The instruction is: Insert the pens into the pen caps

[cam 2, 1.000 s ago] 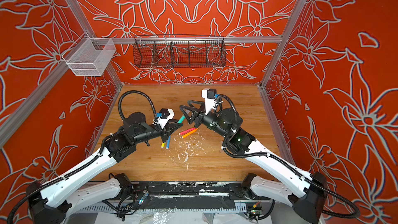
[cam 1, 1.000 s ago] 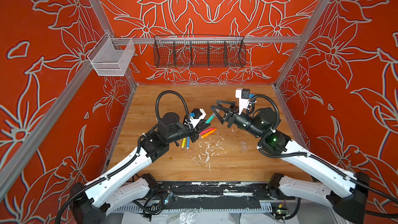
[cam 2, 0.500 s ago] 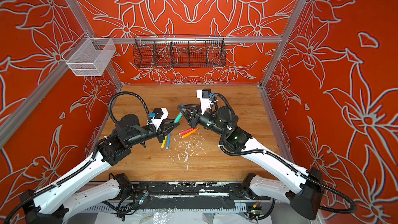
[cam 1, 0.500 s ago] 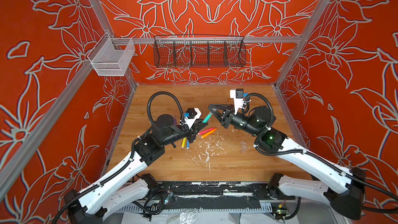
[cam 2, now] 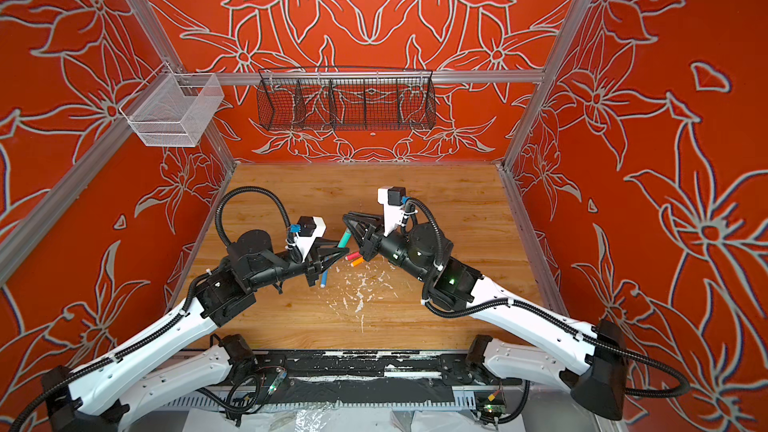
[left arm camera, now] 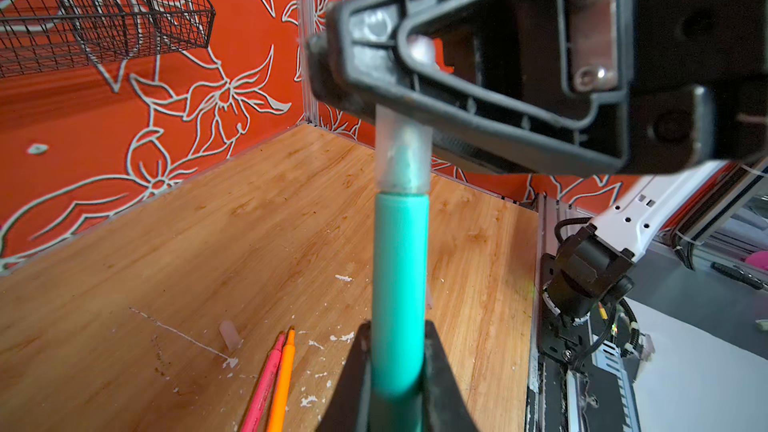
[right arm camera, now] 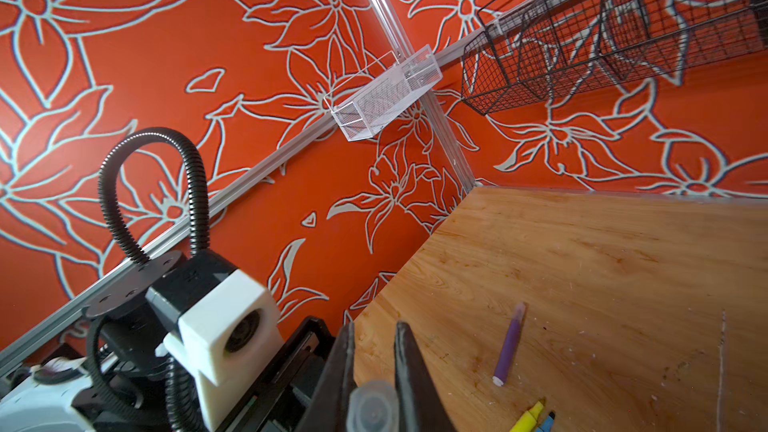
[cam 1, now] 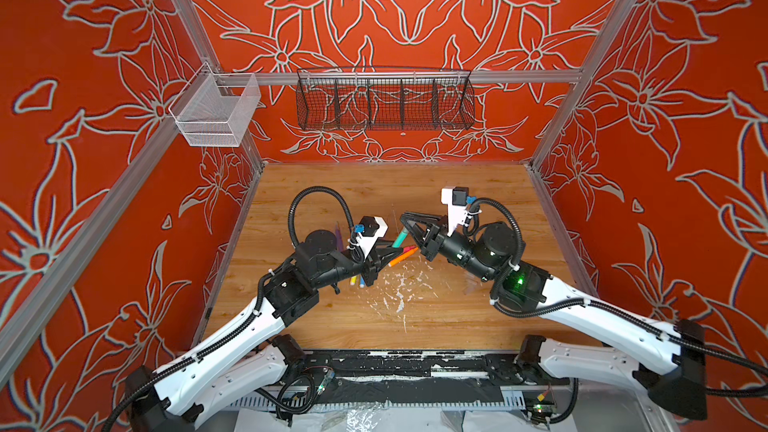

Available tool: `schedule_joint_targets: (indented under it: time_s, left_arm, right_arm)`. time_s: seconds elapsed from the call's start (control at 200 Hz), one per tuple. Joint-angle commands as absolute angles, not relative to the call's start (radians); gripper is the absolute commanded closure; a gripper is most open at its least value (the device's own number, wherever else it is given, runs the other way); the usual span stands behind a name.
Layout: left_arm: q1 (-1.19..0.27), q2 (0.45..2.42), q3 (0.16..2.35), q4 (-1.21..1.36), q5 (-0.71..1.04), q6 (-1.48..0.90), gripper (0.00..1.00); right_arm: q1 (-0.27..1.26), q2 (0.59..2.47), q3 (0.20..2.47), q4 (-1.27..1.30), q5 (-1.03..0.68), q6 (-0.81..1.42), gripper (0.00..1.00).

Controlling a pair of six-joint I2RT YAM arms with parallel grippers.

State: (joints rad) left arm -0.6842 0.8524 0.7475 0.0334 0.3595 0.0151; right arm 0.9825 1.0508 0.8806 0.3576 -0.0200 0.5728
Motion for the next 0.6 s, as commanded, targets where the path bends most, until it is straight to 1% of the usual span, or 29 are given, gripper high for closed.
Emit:
schedule_joint_targets:
  time_s: [0.0,0.155,0.285,0.35,0.41,0.505,0.595]
  left_arm:
    - [-0.673,0.868,0.782,0.226,0.280,-0.016,1.00]
    - [-0.673,0.897,0.790,0.242,0.202,-0.022,1.00]
    - [-0.672,0.893,0.803,0.230,0.155,-0.033,1.00]
    - [-0.670,0.894,0.828,0.195,0.208,-0.052,1.00]
    - [-0.670,0.883,0.817,0.217,0.269,-0.074,1.00]
    - [-0.669,0.871,0.802,0.246,0.269,-0.085,1.00]
    - [-0.670,0.880,0.797,0.256,0.246,-0.057,1.00]
  right_arm:
    - [1.073,1.072,0.821,0.259,-0.053,0.591,1.00]
    - [1.176,1.046,0.770,0.267,0.064,0.560,1.00]
    - [1.204,1.058,0.734,0.285,0.068,0.560,1.00]
    - [1.207,1.041,0.689,0.317,0.074,0.549,1.00]
    - [1.207,1.011,0.638,0.355,0.082,0.538,1.00]
    - [1.209,0.974,0.565,0.460,0.057,0.514,1.00]
    - [1.212,0.988,0.534,0.520,0.049,0.531,1.00]
